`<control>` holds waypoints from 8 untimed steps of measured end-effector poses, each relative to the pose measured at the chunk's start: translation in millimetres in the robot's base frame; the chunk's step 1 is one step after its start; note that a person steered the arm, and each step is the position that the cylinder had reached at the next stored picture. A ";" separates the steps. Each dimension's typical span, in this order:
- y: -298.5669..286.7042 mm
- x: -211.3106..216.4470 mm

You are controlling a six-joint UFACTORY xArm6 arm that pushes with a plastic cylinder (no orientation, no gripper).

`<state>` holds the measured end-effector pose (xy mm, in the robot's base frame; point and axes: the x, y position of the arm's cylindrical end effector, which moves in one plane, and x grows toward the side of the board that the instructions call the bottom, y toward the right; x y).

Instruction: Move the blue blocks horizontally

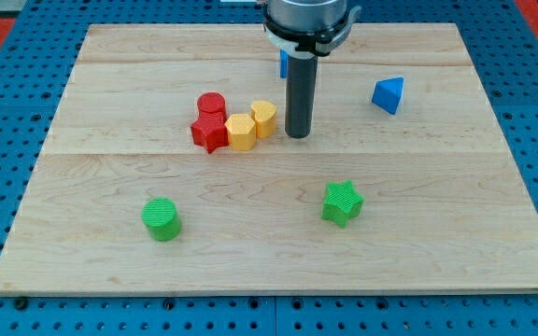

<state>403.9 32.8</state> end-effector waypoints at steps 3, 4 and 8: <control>-50.0 -30.2; -46.4 -51.0; -3.4 -77.4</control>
<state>326.5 29.4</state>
